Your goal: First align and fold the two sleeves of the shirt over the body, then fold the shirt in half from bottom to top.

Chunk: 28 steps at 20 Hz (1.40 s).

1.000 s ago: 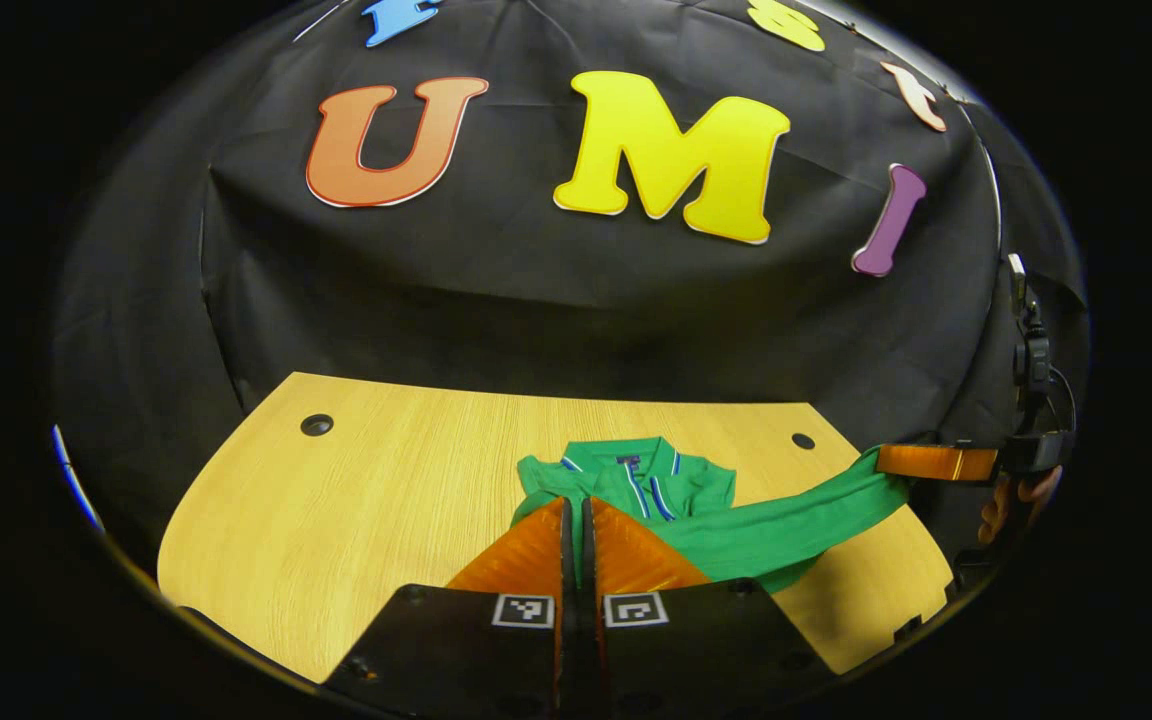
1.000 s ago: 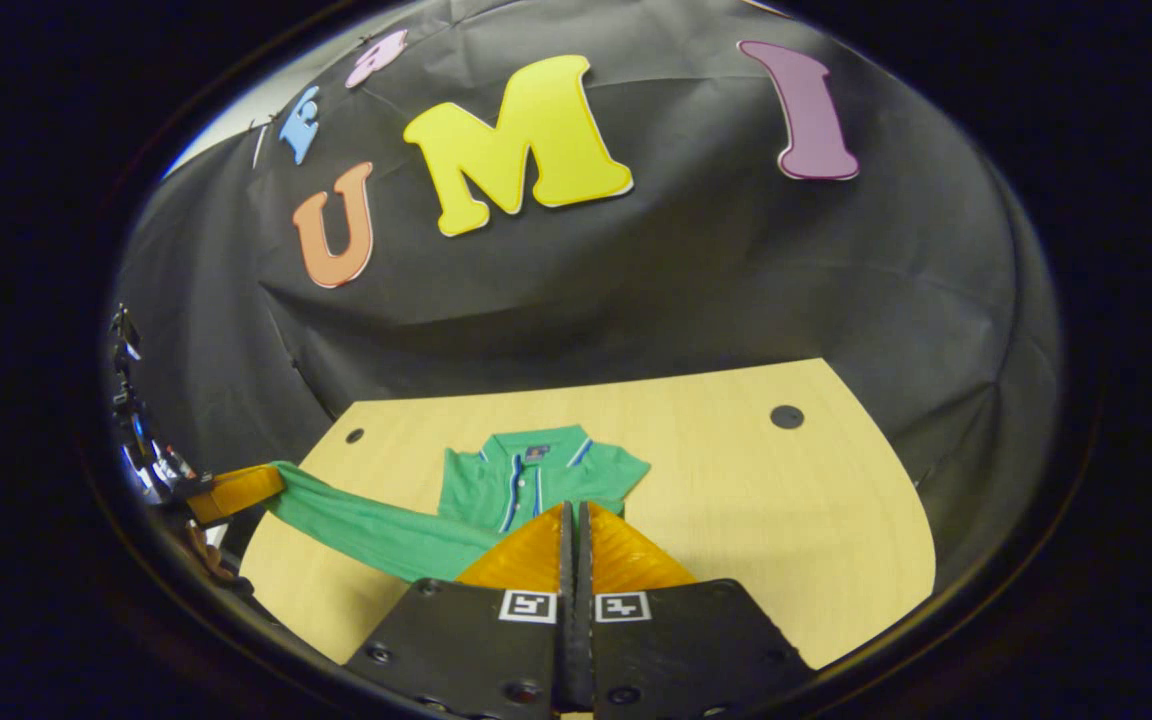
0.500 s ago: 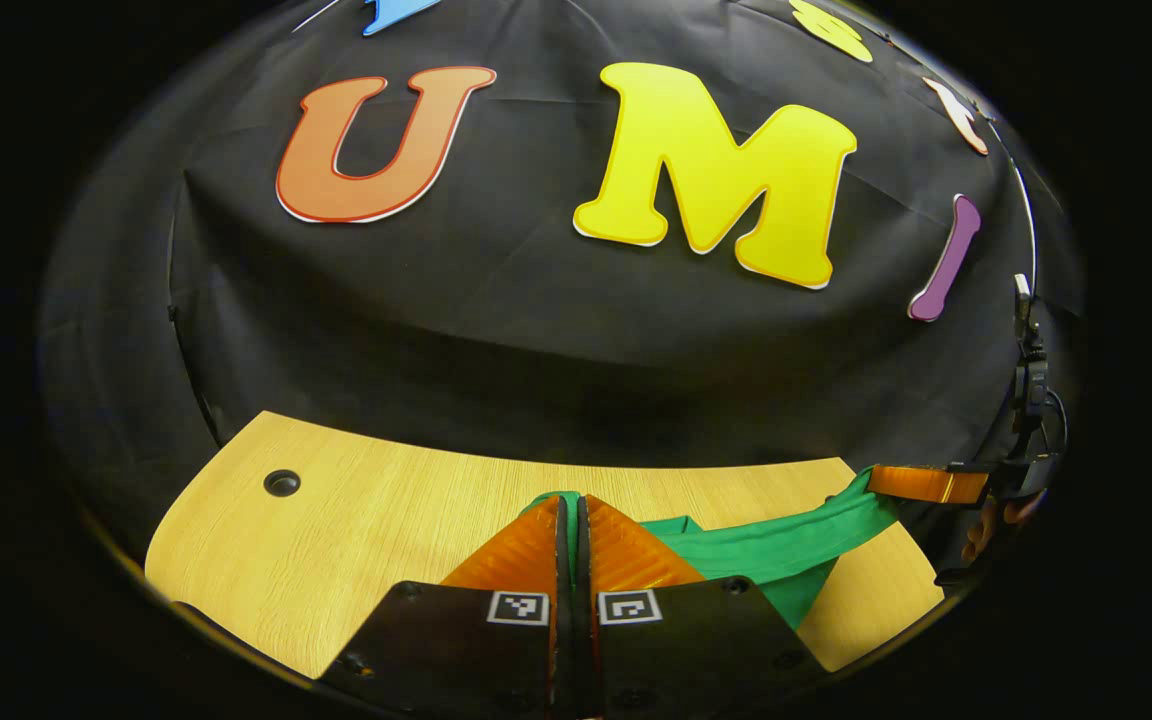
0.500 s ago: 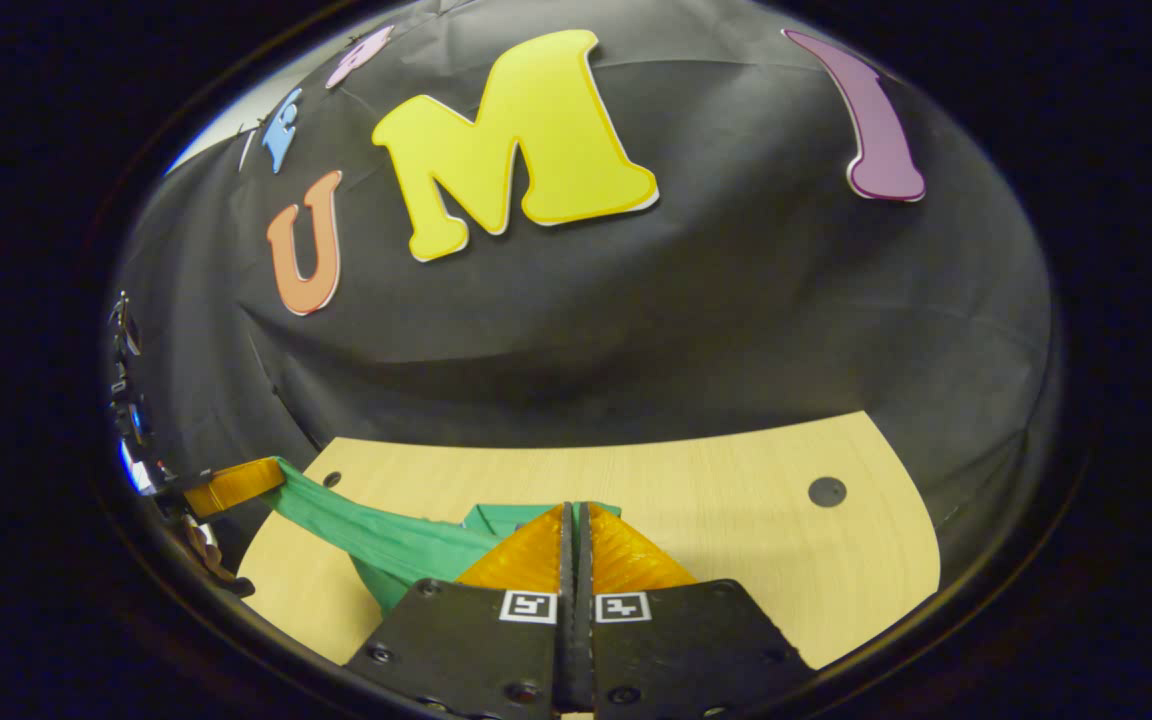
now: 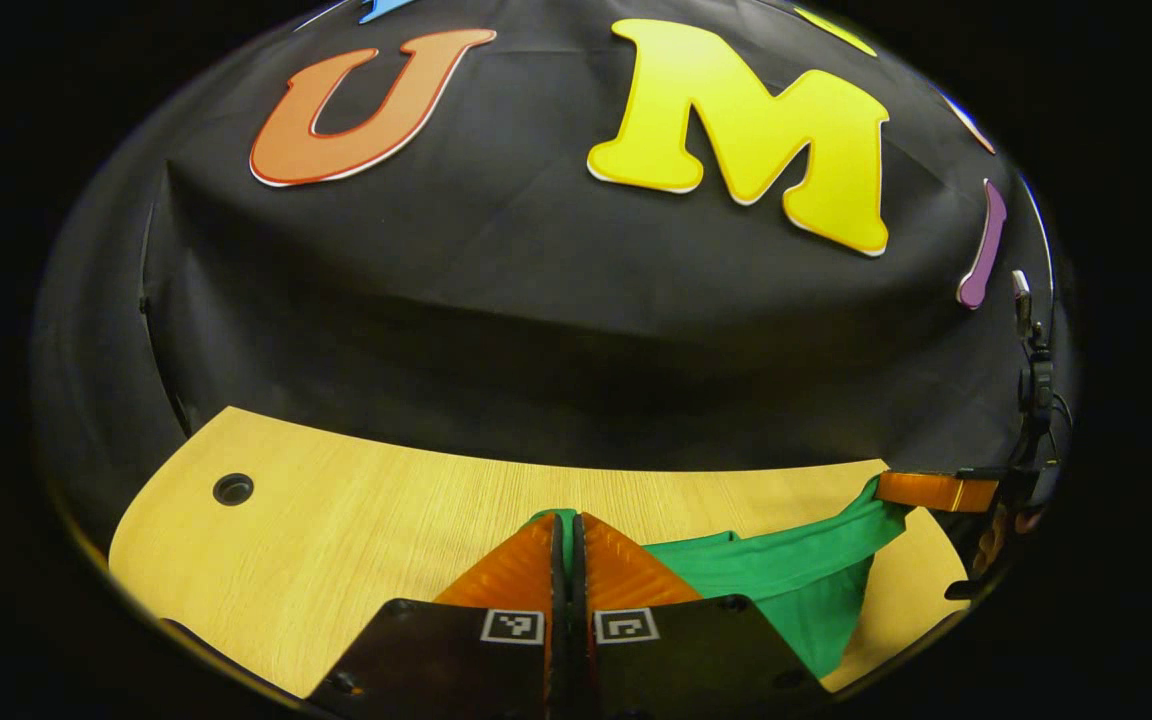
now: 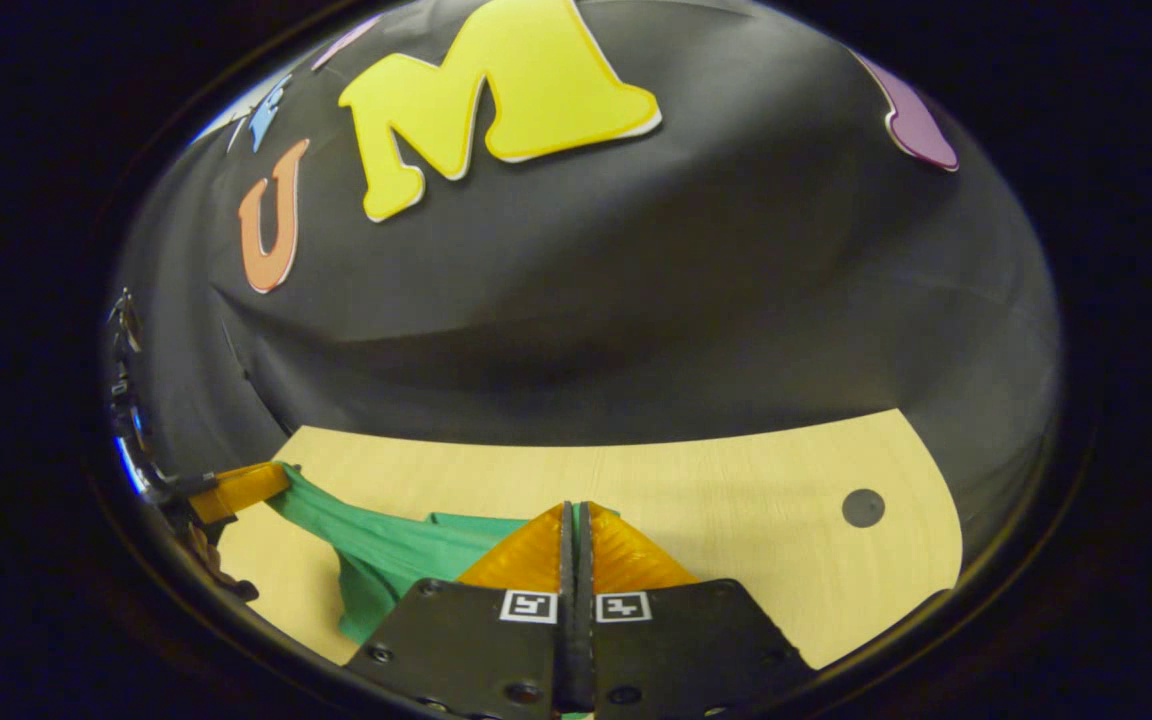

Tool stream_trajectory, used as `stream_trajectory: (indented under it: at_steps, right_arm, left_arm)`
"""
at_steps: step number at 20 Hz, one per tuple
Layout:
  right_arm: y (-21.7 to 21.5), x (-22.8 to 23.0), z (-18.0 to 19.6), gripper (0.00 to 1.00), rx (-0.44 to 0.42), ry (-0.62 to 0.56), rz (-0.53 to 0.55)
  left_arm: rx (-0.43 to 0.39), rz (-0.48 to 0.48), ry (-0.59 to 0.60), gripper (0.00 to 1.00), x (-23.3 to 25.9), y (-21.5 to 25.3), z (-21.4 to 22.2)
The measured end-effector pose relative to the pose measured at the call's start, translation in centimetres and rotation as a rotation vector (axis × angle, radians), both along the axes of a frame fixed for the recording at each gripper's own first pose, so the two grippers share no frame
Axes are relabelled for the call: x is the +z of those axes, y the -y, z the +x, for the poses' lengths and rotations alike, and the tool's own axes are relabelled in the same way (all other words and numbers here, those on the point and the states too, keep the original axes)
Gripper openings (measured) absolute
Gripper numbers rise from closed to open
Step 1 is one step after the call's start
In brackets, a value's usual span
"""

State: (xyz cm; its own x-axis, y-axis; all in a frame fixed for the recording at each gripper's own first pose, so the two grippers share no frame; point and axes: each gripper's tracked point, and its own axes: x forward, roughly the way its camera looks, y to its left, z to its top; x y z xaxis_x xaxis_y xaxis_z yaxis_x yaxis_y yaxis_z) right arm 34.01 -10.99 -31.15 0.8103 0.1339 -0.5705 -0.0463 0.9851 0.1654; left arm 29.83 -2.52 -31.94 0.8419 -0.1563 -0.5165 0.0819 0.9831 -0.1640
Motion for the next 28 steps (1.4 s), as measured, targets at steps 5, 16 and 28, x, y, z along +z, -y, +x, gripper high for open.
stream_trajectory:
  at_steps: [5, 16, 28]
  right_arm:
    - [-0.6, -3.2, 0.2, 0.19, 0.028, -0.026, -0.033]
    - [-1.7, 10.2, -5.8, 0.96, -0.02, 0.234, -0.114]
    - [-5.8, 25.8, -27.4, 0.96, -0.056, 0.458, -0.155]
  left_arm:
    - [0.063, 0.034, -0.048, 0.27, -3.0, -1.1, 0.2]
    - [0.089, 0.092, 0.191, 1.0, 10.9, -0.6, -4.4]
    - [0.082, 0.129, 0.385, 1.0, 26.9, -0.1, -23.8]
